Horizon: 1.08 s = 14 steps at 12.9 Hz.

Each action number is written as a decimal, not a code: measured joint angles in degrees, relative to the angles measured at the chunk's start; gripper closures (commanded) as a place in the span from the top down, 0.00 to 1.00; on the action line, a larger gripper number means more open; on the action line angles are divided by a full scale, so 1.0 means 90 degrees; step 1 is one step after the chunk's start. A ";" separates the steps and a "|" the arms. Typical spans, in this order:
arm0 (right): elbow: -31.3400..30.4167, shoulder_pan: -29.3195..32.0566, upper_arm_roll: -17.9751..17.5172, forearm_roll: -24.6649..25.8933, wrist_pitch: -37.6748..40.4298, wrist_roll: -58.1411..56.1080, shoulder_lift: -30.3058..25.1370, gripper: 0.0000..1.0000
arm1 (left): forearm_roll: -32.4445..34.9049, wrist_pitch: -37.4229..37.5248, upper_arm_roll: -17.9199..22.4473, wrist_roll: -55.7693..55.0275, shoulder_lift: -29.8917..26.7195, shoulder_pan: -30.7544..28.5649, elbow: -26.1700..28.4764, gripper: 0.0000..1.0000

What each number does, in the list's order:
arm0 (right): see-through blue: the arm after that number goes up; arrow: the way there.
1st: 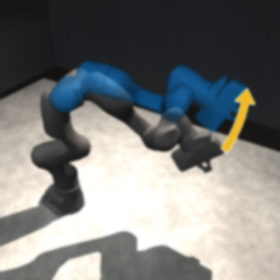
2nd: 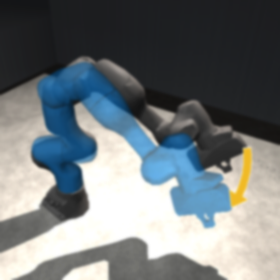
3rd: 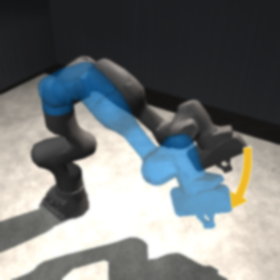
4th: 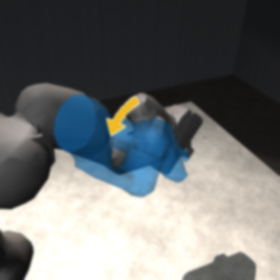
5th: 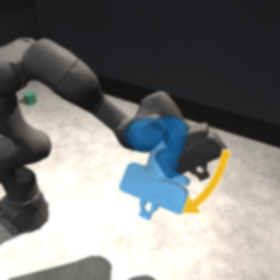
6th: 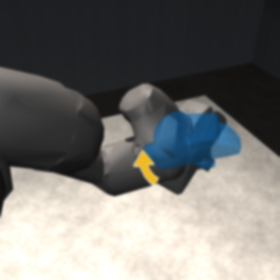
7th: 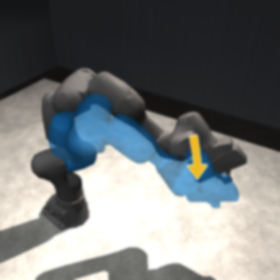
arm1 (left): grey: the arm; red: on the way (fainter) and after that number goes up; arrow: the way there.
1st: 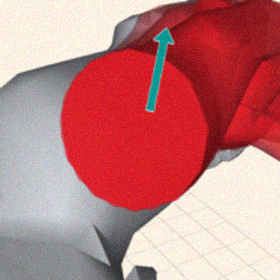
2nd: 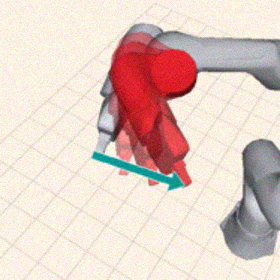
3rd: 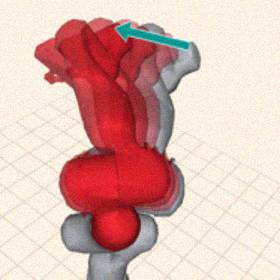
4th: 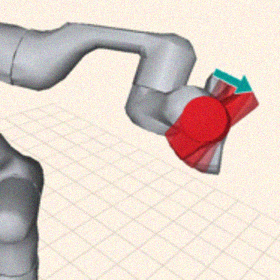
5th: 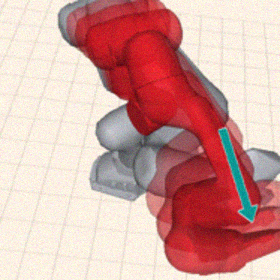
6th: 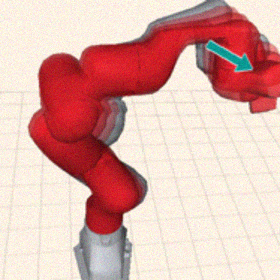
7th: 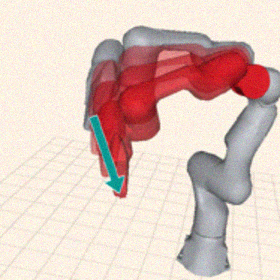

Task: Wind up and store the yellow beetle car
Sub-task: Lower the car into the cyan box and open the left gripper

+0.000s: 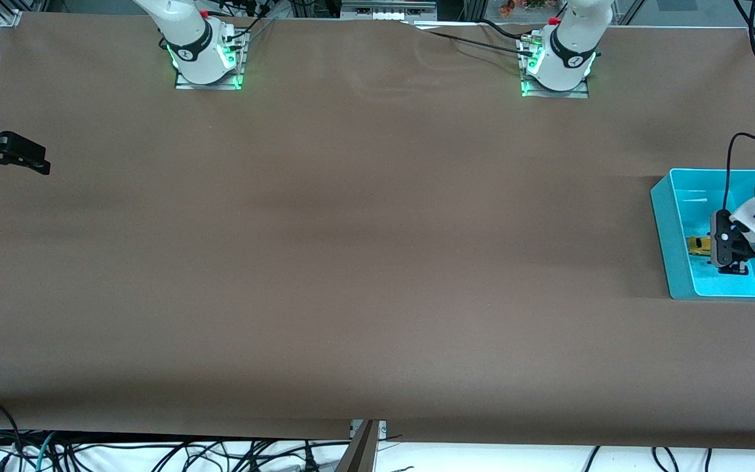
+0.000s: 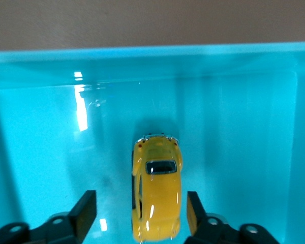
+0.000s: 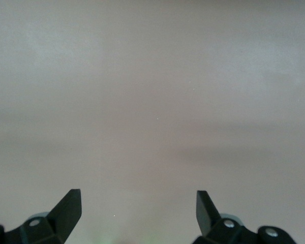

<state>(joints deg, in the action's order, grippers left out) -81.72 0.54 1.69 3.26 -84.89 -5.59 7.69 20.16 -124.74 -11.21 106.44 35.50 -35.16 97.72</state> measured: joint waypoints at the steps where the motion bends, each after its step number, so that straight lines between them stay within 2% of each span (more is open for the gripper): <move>1: 0.0000 0.0000 0.0000 0.0000 0.0000 0.0000 0.0000 1.00 | -0.0009 0.0469 -0.0129 -0.0120 -0.0223 -0.0001 -0.0120 1.00; 4: 0.0000 0.0002 0.0001 0.0000 0.0000 0.0000 0.0000 1.00 | -0.0027 0.2217 -0.0883 -0.1103 -0.1000 0.0008 -0.0751 1.00; 6: -0.0001 0.0002 0.0001 0.0000 -0.0002 0.0000 0.0008 1.00 | -0.0296 0.3006 -0.1373 -0.2254 -0.1231 0.0036 -0.1200 1.00; 11: -0.0001 0.0002 0.0001 0.0000 -0.0002 0.0000 0.0024 1.00 | -0.1203 0.3253 -0.1977 -0.5172 -0.1207 0.0186 -0.1406 1.00; 12: -0.0001 0.0002 0.0001 0.0000 -0.0003 0.0000 0.0024 1.00 | -0.1295 0.3253 -0.1976 -0.5711 -0.1237 0.0402 -0.1512 1.00; 13: -0.0001 0.0002 0.0002 0.0000 -0.0004 0.0000 0.0024 1.00 | -0.1392 0.3254 -0.1779 -0.6223 -0.1326 0.0769 -0.1613 1.00; 14: -0.0002 0.0002 0.0001 0.0000 -0.0004 0.0000 0.0024 1.00 | -0.1555 0.3256 -0.1327 -0.6647 -0.1490 0.1318 -0.1684 1.00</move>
<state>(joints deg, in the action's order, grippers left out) -81.74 0.56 1.70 3.26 -84.93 -5.59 7.91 6.17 -95.44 -23.15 46.62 22.09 -23.29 82.57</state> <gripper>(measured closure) 0.000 0.000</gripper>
